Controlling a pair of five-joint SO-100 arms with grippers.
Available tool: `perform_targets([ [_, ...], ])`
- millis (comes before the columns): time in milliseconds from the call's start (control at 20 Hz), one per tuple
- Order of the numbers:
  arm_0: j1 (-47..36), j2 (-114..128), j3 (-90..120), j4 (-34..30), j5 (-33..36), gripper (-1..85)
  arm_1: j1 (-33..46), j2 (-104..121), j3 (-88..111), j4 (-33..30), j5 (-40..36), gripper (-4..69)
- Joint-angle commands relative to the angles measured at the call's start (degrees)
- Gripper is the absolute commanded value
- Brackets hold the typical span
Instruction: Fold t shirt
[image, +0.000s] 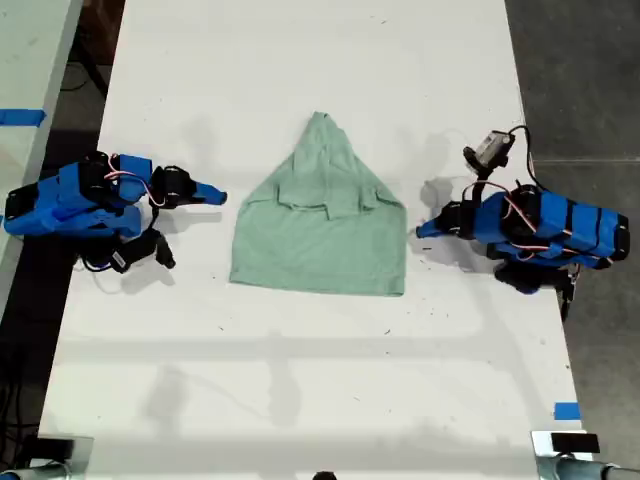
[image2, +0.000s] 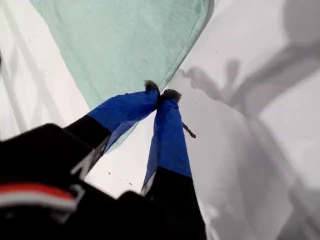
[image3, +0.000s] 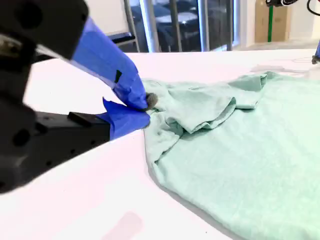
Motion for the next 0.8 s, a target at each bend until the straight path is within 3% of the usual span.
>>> perform_targets([
  [0, -0.7, 0.4, 0.2, 0.3, -1.5, -0.1, -0.4, 0.9, 3.1, -0.6, 0.5, 1.9],
  [750, -0.8, 0.4, 0.0, 0.8, -1.9, -0.1, -0.5, 0.9, 3.1, -0.5, 0.5, 1.9],
])
